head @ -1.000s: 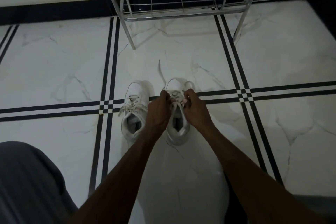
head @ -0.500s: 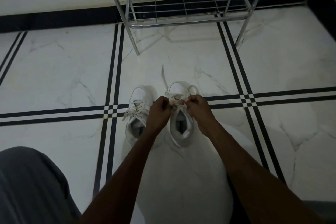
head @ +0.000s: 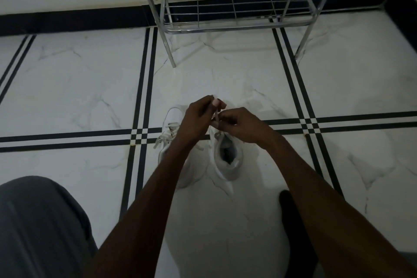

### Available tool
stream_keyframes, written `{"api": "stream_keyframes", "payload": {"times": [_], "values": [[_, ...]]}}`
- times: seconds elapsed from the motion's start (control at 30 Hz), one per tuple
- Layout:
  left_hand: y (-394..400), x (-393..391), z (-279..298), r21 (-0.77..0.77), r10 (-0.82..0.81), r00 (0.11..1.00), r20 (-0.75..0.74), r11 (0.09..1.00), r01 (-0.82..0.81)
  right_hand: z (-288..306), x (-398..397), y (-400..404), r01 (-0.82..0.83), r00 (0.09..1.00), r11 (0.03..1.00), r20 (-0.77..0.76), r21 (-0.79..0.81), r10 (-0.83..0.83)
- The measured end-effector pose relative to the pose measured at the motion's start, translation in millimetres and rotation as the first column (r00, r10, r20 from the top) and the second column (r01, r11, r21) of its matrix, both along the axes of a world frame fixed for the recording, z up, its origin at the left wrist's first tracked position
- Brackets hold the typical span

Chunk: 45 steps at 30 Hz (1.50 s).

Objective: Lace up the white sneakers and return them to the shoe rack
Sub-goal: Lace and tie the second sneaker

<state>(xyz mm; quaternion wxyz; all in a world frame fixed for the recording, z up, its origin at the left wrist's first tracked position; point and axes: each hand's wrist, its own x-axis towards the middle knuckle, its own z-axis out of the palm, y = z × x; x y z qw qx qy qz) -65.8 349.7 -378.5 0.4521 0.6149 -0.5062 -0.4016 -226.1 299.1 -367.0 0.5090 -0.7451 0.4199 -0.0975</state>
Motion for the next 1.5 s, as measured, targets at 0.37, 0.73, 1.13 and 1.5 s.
{"api": "stream_keyframes", "payload": {"times": [0.37,0.73,1.13,1.5], "values": [[9.4,-13.6,-18.8,0.187,0.093,0.995,-0.025,0.979,-0.086,-10.5,-16.5,-16.1,0.167,0.983,0.927,-0.017,-0.337,-0.183],[3.8,-13.9,-32.1,0.151,0.060,0.780,0.623,0.969,-0.196,-20.8,-16.8,-13.8,0.386,0.913,0.915,0.189,-0.121,-0.360],[7.5,28.4,13.9,0.315,0.420,0.790,-0.446,0.900,-0.300,-22.2,-24.8,-9.6,0.449,0.857,0.885,0.219,0.123,-0.466],[17.1,8.7,-27.4,0.003,0.358,0.840,0.409,0.919,-0.393,-17.3,-19.0,-10.4,0.415,0.862,0.896,0.246,0.157,-0.442]]}}
